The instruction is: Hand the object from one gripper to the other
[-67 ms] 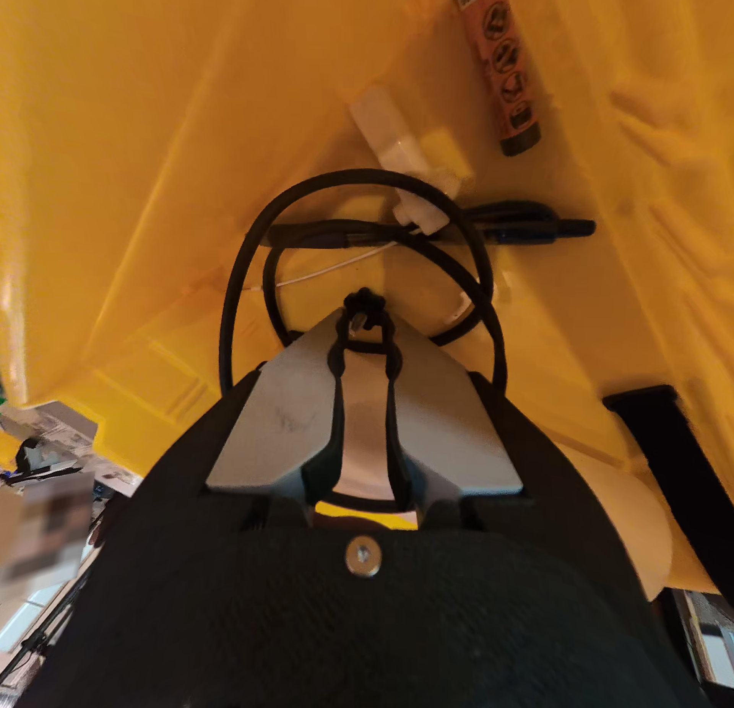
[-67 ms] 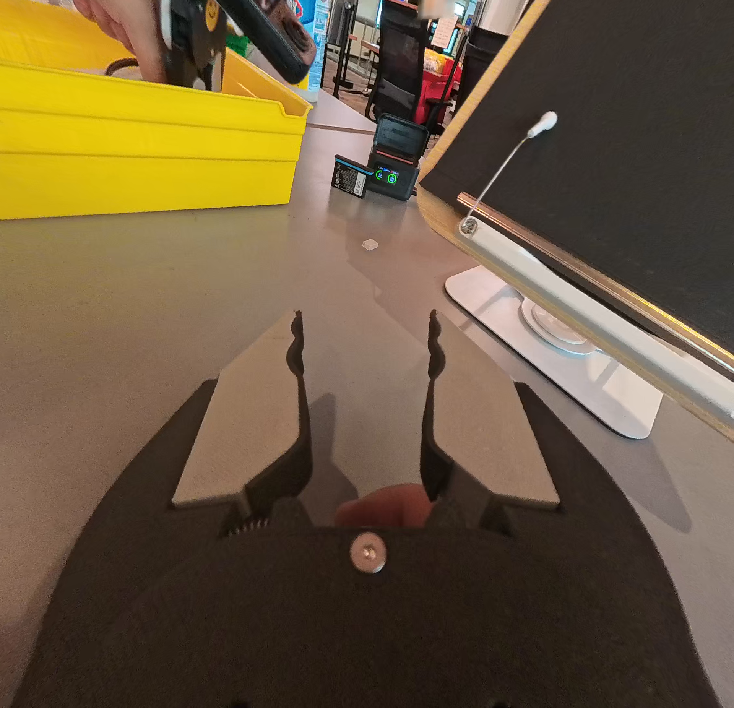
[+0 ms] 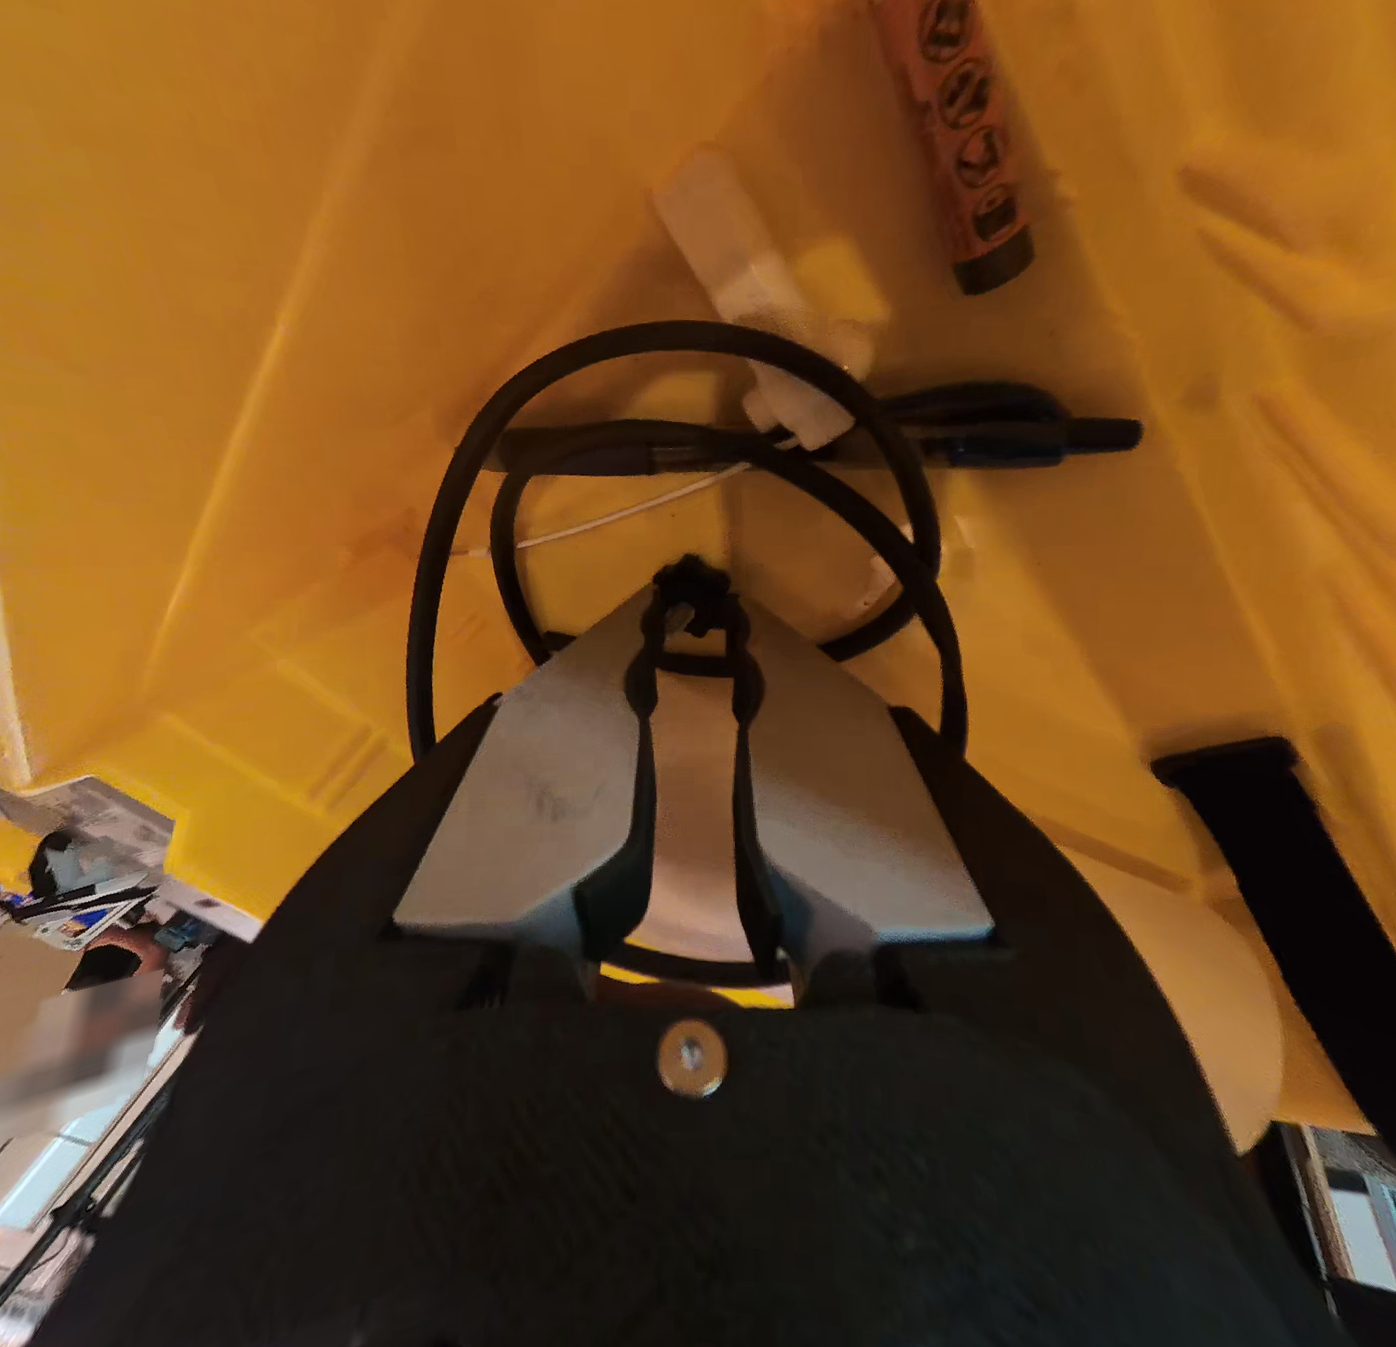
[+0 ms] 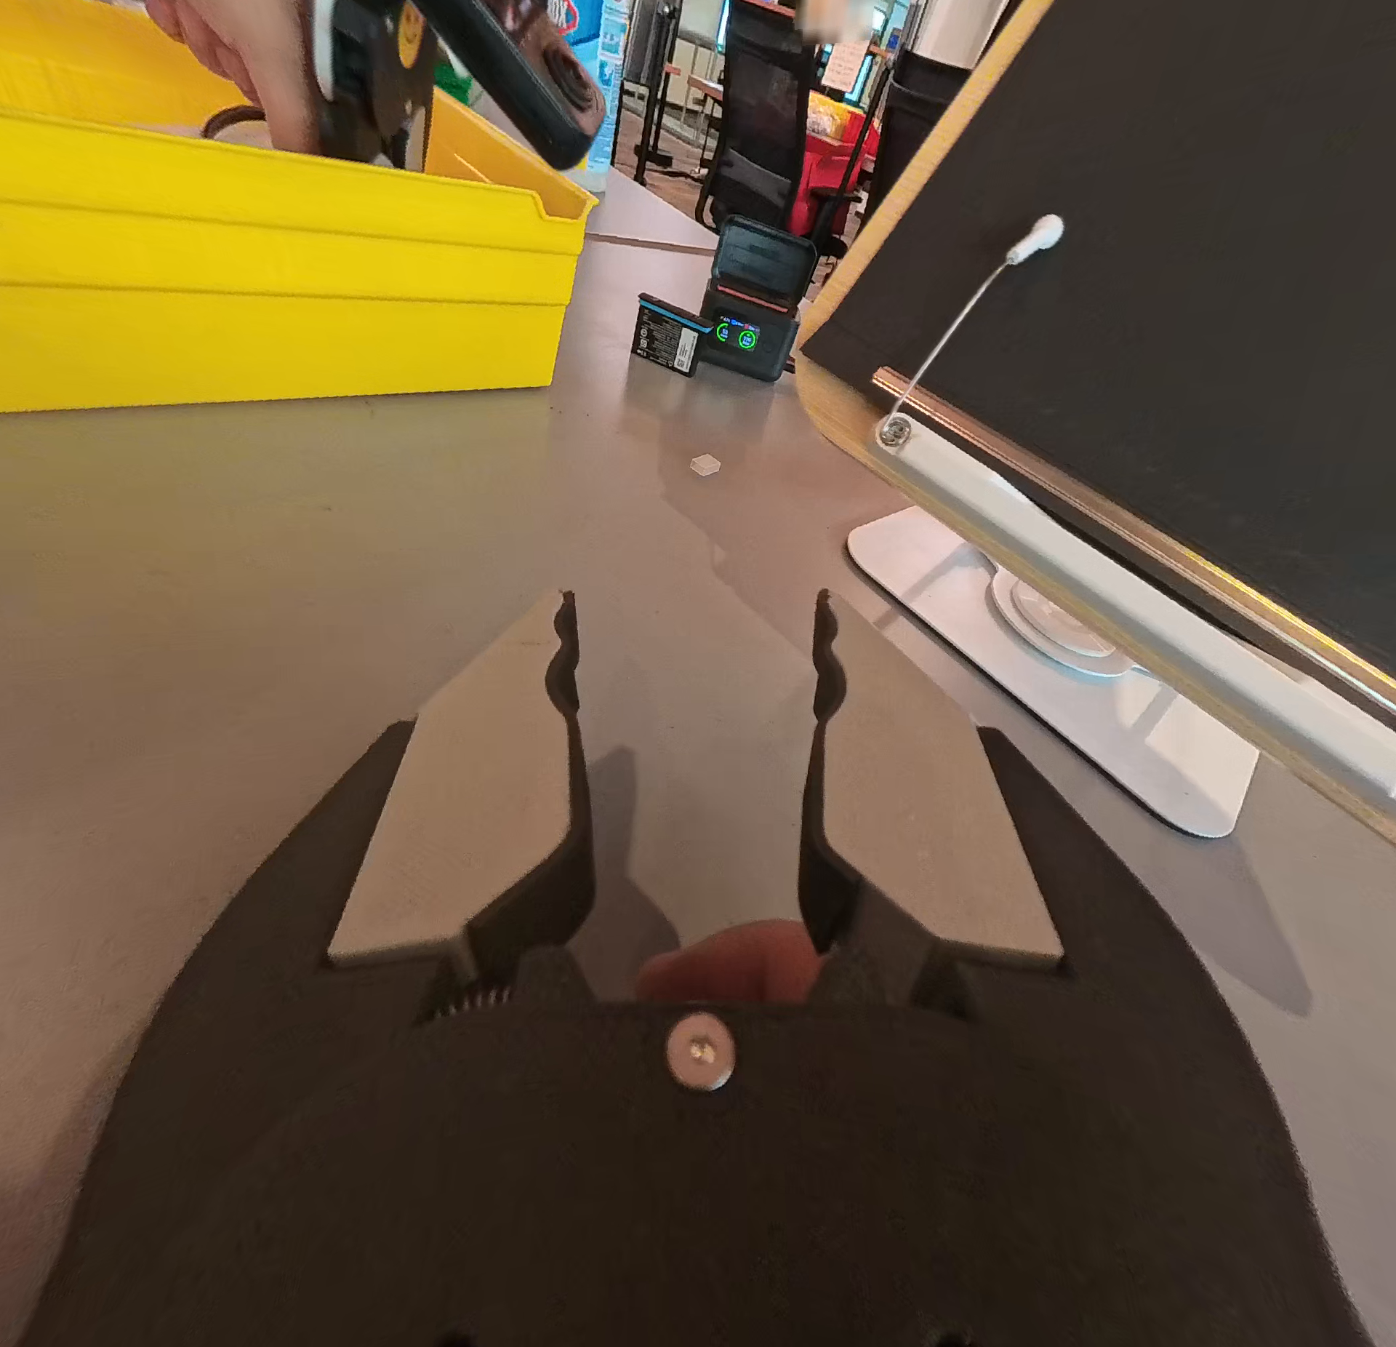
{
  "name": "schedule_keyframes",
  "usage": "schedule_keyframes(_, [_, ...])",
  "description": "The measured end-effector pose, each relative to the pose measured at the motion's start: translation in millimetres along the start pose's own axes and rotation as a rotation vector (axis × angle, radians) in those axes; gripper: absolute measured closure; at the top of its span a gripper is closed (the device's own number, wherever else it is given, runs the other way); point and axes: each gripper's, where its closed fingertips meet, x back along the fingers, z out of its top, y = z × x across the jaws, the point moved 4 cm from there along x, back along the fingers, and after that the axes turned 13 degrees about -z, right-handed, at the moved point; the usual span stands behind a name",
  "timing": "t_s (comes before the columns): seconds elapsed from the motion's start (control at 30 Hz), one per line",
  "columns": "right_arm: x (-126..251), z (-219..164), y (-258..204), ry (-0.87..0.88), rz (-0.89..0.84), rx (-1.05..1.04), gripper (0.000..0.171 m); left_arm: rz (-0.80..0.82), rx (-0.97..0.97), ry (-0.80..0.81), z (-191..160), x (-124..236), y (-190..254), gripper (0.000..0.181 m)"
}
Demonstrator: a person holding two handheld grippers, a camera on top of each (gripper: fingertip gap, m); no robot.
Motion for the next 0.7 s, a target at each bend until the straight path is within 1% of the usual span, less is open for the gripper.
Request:
schedule_keyframes(0.2, [0.8,0.0,-0.1,0.0,-0.002,0.003,0.112,0.043,-0.027,-0.09,-8.6,3.7,-4.5,0.179])
schedule_keyframes(0.27, [1.2,0.2,0.1,0.001,-0.003,0.003,0.113,0.081,-0.039,-0.063,-5.9,12.6,-6.3,0.181])
schedule_keyframes(0.33, [1.4,0.2,-0.3,0.002,-0.004,0.007,0.113,0.075,-0.04,-0.02,-2.2,20.5,-3.2,0.181])
schedule_keyframes(0.47, [2.4,0.3,-1.4,0.003,-0.008,0.022,0.113,0.09,-0.038,-0.036,-5.3,22.9,-1.5,0.181])
schedule_keyframes(0.6, [5.1,1.7,-2.1,0.011,-0.012,0.035,0.113,0.113,-0.049,-0.076,-7.7,16.5,-1.8,0.169])
schedule_keyframes(0.7, [6.1,2.5,-2.0,0.015,-0.013,0.035,0.114,0.106,-0.045,-0.105,-9.1,9.6,-3.9,0.165])
